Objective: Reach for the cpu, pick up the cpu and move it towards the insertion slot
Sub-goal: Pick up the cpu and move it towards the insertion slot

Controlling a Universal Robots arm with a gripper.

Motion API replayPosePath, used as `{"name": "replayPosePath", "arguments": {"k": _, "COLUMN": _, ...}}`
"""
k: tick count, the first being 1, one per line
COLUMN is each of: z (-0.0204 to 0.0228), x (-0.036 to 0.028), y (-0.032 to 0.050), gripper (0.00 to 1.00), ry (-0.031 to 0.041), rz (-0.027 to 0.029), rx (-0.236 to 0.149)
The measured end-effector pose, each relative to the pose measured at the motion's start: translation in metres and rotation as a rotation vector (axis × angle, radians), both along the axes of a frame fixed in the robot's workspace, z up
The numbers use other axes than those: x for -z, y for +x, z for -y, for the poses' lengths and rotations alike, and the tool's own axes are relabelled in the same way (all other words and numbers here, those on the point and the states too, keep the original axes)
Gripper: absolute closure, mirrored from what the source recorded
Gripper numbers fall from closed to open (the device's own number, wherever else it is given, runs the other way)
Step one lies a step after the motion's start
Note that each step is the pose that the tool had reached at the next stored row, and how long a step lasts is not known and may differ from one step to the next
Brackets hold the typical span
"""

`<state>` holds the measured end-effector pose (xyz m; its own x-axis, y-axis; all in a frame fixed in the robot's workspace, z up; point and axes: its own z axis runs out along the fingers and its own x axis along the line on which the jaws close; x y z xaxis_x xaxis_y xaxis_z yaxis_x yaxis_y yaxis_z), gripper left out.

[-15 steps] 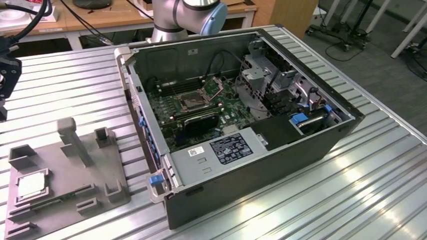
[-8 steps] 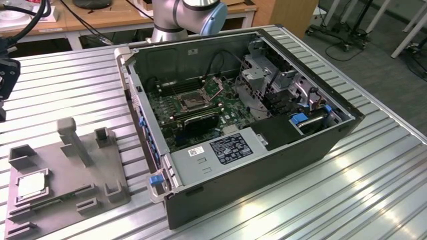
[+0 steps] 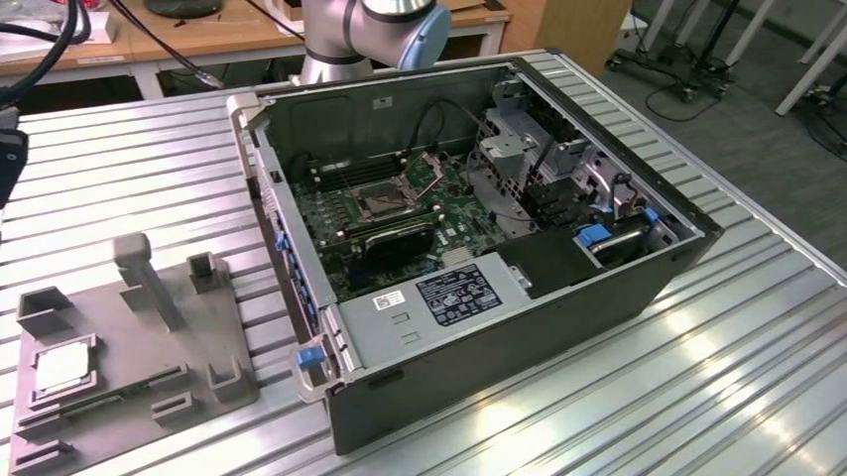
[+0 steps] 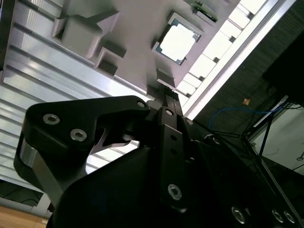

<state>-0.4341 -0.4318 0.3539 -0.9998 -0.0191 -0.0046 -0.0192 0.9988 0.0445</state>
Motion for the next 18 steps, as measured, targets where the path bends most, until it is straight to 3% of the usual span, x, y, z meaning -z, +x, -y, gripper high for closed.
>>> {"name": "replayPosePath", "arguments": {"k": 5, "z": 0.0029, "x": 0.0016, "y": -0.0068, "gripper": 0.89, "ry": 0.0019, "rz": 0.0011, "rx": 0.0}}
{"name": "replayPosePath", "arguments": {"k": 18, "z": 0.0035, "x": 0.0016, "y": -0.007, "gripper": 0.89, "ry": 0.002, "rz": 0.0011, "rx": 0.0}}
